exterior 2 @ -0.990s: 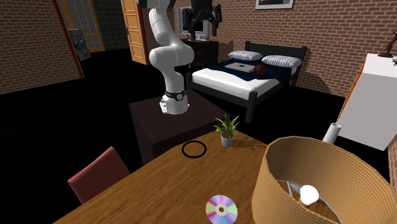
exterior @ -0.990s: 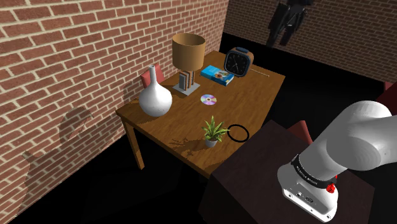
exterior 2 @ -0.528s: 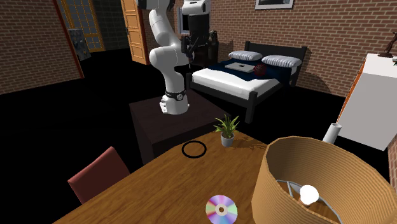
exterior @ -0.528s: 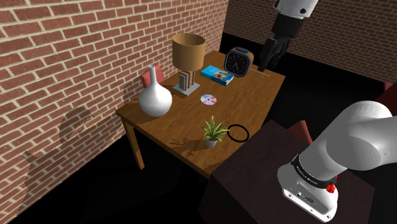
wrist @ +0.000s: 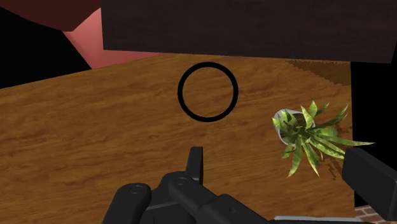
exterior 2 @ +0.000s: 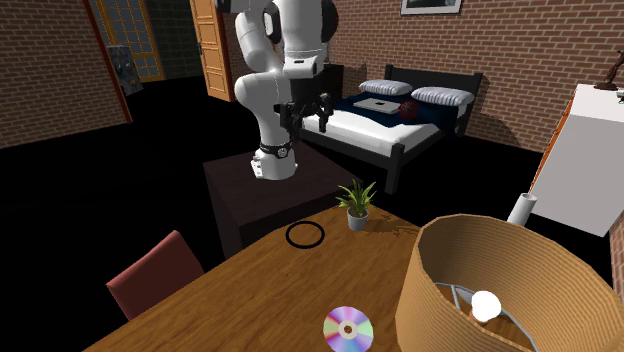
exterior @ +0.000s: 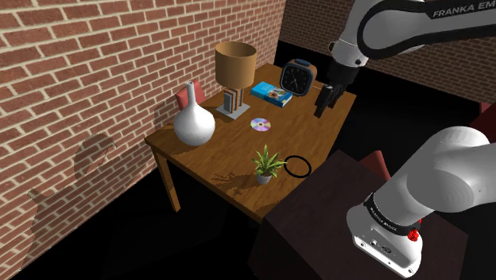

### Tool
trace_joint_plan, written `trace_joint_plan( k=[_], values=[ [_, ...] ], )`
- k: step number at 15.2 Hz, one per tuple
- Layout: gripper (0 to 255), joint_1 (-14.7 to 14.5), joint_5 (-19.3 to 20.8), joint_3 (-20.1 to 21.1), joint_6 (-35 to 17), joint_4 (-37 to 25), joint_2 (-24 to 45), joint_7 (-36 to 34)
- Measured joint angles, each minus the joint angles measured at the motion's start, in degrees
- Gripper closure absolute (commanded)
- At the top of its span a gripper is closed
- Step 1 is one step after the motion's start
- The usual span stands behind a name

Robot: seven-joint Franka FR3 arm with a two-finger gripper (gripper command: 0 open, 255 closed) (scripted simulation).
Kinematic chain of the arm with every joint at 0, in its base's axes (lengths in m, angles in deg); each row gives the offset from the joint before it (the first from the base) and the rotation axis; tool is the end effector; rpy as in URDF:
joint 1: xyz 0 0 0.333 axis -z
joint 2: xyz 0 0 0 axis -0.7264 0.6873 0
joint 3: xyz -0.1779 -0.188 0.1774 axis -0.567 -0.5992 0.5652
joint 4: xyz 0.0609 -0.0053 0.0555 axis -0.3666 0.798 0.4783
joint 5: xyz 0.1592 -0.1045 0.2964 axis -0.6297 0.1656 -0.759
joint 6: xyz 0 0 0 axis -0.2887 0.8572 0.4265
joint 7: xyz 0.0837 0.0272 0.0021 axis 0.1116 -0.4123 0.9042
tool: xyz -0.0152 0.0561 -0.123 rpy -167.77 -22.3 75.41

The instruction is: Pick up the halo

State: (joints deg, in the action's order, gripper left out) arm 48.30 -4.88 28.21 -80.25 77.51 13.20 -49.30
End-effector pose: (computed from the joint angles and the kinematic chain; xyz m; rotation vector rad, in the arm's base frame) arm 0.2782 -0.0433 0.4104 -3.0768 -0.1032 0.0068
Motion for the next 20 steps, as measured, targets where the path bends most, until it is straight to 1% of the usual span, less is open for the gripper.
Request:
trace_joint_plan(
  k=[1,6,10,14,15,17,19,20],
  values=[
    [0,0.2,0.5,-0.4,-1.8,0.9,0.8,0.7],
    [0,0.9,2.8,-2.5,-14.8,6.7,7.9,4.0],
    [0,1.4,4.4,-4.5,-26.2,8.9,16.7,6.8],
    [0,0.8,4.6,-6.3,-37.9,9.5,27.6,9.7],
    [0,0.7,4.2,-7.1,-41.0,9.0,31.1,11.1],
    [0,-0.3,1.9,-8.2,-47.3,8.3,38.0,14.2],
    [0,-0.4,-2.9,-7.9,-53.0,7.4,44.5,19.2],
    [0,0.4,-6.0,-6.6,-55.4,6.6,47.6,22.3]
  ],
)
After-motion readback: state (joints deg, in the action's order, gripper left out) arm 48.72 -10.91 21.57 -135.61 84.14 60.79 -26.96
